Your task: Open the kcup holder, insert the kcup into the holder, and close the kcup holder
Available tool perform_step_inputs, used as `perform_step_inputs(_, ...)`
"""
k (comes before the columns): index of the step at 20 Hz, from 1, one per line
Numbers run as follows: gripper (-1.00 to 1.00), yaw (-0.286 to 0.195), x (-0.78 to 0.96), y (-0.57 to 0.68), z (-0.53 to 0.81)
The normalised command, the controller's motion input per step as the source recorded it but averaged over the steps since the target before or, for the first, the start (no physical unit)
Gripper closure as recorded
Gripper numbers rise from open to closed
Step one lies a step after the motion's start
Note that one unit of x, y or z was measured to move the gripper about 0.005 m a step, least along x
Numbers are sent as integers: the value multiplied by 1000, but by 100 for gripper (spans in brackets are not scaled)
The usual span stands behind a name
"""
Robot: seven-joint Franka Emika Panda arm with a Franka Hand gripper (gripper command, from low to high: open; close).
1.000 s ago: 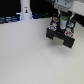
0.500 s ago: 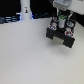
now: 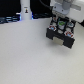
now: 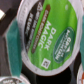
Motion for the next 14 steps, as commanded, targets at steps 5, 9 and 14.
perform_step_inputs(5,-100,81,53,23,319)
perform_step_inputs(9,-100,68,196,-121,491)
perform_step_inputs(14,-100,25,422,-391,497)
